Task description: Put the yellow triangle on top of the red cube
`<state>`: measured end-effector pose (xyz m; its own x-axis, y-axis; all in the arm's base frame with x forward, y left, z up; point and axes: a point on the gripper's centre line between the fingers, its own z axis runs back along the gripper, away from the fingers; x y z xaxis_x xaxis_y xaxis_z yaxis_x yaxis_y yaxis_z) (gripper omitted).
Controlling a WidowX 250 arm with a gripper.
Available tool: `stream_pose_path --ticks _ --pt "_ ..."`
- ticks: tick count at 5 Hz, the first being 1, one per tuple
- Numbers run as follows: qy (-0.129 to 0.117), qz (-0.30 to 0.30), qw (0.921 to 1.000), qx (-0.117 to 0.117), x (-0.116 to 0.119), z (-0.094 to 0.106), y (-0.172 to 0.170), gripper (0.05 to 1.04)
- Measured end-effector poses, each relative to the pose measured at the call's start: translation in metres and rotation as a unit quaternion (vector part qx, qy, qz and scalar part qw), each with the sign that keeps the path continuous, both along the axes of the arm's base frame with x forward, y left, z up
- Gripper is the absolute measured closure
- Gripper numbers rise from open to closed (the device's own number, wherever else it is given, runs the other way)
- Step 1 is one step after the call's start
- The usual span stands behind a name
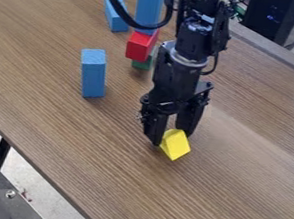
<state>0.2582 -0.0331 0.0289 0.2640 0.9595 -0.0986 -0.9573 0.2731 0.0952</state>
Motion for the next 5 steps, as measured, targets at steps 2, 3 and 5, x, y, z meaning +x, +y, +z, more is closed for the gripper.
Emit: stream_pose_path --ticks 2,3,5 --pt "-0.025 -0.004 0.9996 -0.014 0.003 0.017 -0.004 0.578" --pt "-0.033 -0.007 0.9993 -0.015 0.004 0.029 -0.004 0.578" --pt "-0.08 -0.011 0.9966 -0.015 0.031 0.076 -0.004 0.578"
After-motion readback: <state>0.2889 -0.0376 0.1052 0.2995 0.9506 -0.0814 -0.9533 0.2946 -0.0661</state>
